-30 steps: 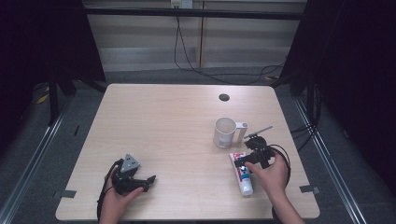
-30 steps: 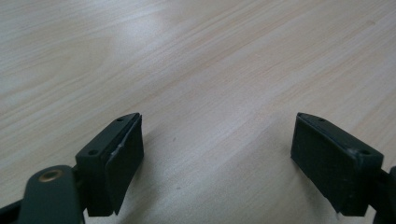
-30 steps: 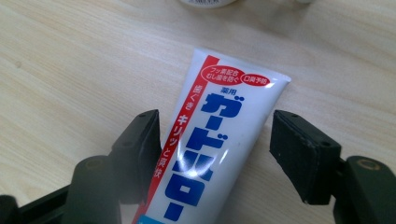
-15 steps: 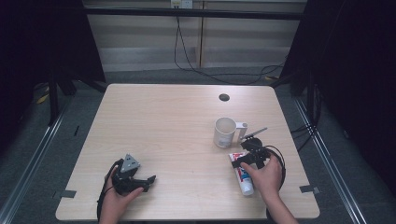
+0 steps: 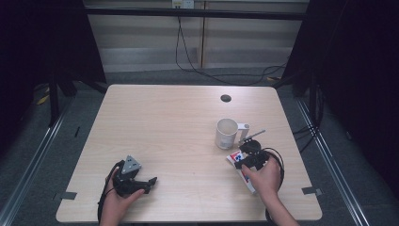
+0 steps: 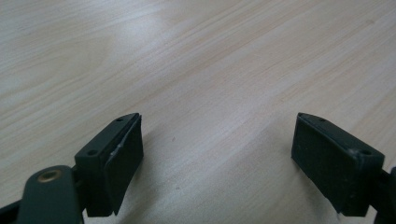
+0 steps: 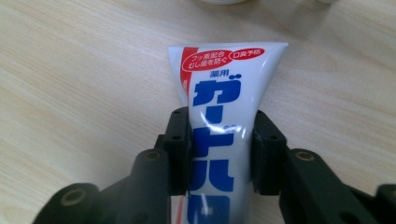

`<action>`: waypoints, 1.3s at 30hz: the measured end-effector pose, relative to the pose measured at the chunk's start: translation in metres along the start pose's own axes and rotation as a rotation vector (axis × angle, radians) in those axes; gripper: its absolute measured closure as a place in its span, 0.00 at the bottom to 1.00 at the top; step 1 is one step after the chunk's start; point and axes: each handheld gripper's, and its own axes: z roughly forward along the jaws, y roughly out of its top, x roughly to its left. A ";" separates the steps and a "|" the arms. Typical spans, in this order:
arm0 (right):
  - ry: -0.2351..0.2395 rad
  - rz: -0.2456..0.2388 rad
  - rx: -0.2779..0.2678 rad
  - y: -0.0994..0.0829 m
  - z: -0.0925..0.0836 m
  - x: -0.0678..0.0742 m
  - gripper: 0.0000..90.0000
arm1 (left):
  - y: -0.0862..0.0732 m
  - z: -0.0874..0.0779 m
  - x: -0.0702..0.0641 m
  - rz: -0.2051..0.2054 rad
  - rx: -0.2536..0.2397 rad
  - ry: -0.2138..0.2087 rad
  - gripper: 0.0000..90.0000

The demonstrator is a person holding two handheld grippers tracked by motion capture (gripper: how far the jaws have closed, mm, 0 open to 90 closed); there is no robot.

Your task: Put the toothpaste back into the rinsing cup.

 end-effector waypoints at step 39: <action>0.118 -0.030 -0.420 0.000 -0.062 -0.007 0.77 | 0.000 0.000 0.000 0.005 0.000 0.002 0.18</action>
